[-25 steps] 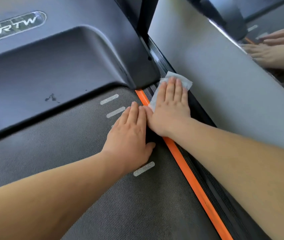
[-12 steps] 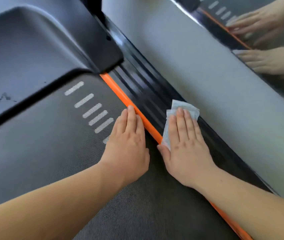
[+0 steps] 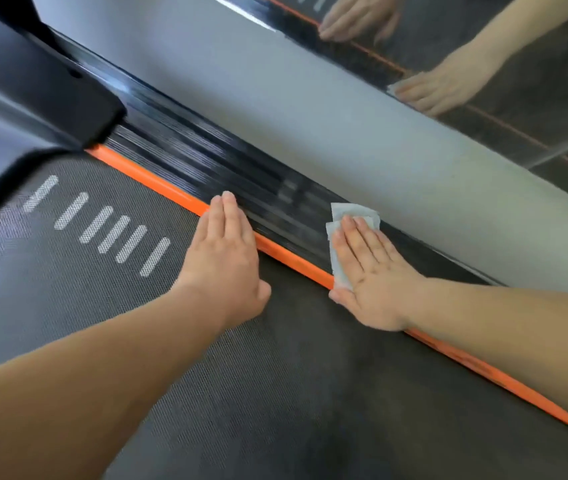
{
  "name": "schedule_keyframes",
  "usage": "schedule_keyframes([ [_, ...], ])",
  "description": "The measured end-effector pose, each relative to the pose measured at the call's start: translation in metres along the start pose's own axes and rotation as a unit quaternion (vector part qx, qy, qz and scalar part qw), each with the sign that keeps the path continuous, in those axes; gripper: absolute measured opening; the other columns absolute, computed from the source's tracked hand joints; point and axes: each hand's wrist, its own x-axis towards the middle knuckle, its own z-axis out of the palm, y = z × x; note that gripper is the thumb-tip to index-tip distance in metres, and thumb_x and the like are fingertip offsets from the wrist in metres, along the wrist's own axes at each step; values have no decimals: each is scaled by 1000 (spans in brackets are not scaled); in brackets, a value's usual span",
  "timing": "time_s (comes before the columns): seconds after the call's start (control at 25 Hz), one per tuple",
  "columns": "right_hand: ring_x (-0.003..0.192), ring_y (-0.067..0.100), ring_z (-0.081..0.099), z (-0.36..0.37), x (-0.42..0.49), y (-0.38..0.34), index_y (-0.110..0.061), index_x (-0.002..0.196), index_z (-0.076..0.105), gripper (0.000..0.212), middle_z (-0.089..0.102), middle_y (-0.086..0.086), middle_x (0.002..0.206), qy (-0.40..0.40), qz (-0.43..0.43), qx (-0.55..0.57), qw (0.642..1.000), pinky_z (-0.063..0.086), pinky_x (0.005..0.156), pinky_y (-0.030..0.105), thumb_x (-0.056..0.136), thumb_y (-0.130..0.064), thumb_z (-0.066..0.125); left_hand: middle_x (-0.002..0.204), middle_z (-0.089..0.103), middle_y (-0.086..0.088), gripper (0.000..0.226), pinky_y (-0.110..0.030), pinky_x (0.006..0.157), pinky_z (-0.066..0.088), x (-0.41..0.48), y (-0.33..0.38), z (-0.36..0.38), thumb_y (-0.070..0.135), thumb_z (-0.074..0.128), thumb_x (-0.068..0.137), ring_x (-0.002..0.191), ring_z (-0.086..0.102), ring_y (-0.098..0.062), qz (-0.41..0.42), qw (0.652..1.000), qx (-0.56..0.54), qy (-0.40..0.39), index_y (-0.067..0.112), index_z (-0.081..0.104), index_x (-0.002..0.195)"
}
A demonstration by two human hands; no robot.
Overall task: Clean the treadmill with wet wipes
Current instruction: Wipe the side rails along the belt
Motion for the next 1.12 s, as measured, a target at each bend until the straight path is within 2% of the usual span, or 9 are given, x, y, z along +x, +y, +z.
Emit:
schedule_keyframes([
  [0.16, 137, 29, -51, -13, 20, -21, -14, 146, -43, 94, -56, 12, 149, 34, 21, 37, 999, -22, 121, 50, 100, -68, 18, 162, -18, -32, 111, -52, 126, 5, 7, 8, 1, 57, 47, 85, 153, -12, -45, -38, 999, 7, 8, -10, -7, 155],
  [0.36, 143, 29, -45, -7, 38, -20, -13, 152, -36, 91, -48, 12, 155, 102, -15, 37, 994, -17, 123, 50, 102, -65, 19, 163, -21, -27, 111, -50, 127, 1, 2, 26, -6, 53, 55, 86, 153, -18, -40, -90, 995, -1, -38, -4, -9, 156],
  [0.6, 147, 29, -38, 74, -24, 51, -11, 149, -38, 82, -45, 13, 156, 155, -47, 14, 987, -14, 125, 45, 95, -63, -4, 164, -21, -22, 104, -45, 127, 2, -51, 93, -12, 43, 53, 88, 154, -20, -35, -41, 997, -7, -69, 4, -13, 157],
  [0.64, 150, 30, -32, 96, -38, 67, -9, 151, -33, 85, -39, 15, 159, 182, -46, 31, 982, -11, 125, 45, 91, -63, -6, 165, -21, -21, 104, -45, 127, 2, -54, 106, -13, 44, 53, 88, 154, -20, -35, -34, 996, 0, -84, 4, -14, 157],
  [0.76, 154, 40, 16, 151, -68, 108, 1, 159, 22, 86, 14, 25, 166, 233, -29, 25, 972, 15, 119, 51, 96, -58, 22, 165, -21, -20, 103, -43, 127, 4, -57, 144, -17, 46, 51, 90, 154, -19, -32, -10, 995, 14, -99, 5, -13, 158],
  [0.8, 153, 41, 23, 157, -74, 115, 2, 156, 31, 84, 21, 26, 164, 229, -13, 32, 973, 18, 117, 52, 96, -57, 27, 166, -21, -19, 101, -42, 127, 3, -60, 155, -18, 47, 51, 91, 155, -19, -31, -1, 995, 10, -98, 5, -12, 158],
  [0.88, 155, 43, 11, 159, -71, 113, 2, 159, 21, 88, 10, 27, 166, 230, -1, 52, 972, 13, 121, 54, 95, -59, 23, 166, -21, -17, 100, -42, 128, 3, -65, 174, -21, 48, 49, 92, 155, -19, -30, 18, 995, 6, -100, 6, -13, 158],
  [1.0, 151, 40, -29, 132, -49, 85, -4, 157, -19, 89, -29, 25, 162, 228, 18, 78, 970, -7, 124, 57, 99, -62, 15, 166, -22, -17, 100, -42, 128, 2, -67, 191, -22, 46, 50, 94, 155, -19, -30, 11, 994, 15, -107, 6, -14, 159],
  [1.12, 148, 40, -35, 93, -16, 52, -5, 157, -23, 90, -33, 24, 161, 232, -10, 92, 968, -12, 122, 58, 102, -62, 20, 167, -17, -18, 97, -43, 128, 3, -58, 198, -18, 43, 51, 94, 155, -16, -31, -47, 995, -19, -86, 4, -9, 159],
])
